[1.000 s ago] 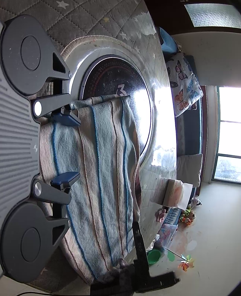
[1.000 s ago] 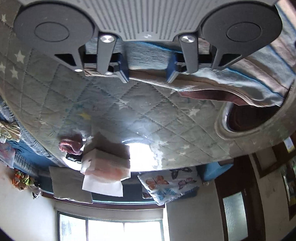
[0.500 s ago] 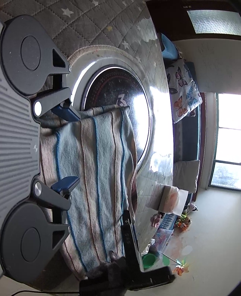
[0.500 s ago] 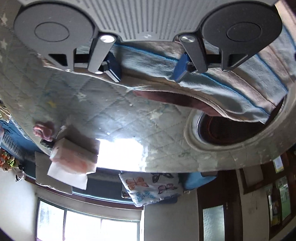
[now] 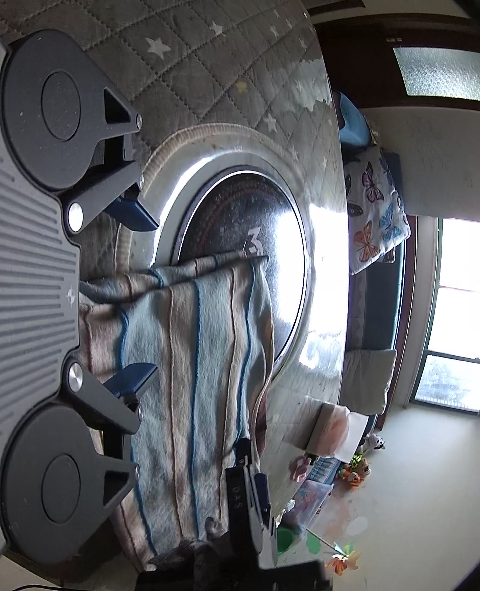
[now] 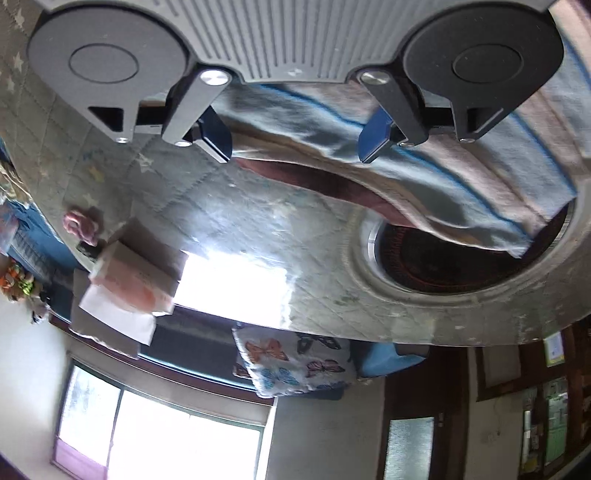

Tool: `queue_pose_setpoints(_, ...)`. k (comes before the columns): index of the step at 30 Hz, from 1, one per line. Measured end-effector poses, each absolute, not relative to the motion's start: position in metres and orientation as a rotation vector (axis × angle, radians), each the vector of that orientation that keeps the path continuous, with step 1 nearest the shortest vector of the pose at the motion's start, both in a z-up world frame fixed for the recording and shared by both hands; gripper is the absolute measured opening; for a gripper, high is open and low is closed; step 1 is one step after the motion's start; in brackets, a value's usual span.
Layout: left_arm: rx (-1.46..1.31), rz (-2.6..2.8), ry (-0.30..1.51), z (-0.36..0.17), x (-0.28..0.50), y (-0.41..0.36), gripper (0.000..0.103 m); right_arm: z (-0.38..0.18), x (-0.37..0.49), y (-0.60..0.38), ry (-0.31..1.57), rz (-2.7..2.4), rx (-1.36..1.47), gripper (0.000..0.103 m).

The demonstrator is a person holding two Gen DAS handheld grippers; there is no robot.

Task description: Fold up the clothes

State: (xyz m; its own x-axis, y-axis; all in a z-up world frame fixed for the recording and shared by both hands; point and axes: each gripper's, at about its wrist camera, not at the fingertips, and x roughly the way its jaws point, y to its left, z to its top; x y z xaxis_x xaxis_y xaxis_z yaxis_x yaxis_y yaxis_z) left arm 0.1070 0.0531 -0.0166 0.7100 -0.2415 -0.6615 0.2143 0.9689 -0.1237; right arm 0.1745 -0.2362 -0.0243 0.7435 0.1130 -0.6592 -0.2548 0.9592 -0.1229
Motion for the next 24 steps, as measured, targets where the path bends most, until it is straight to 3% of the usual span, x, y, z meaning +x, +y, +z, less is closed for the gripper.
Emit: queue_pose_setpoints(24, -0.068, -0.212, 0.726, -0.019, 0.091, 0.071, 0.086, -0.028, 0.048, -0.14, 0.574, 0.488, -0.437, 0.081)
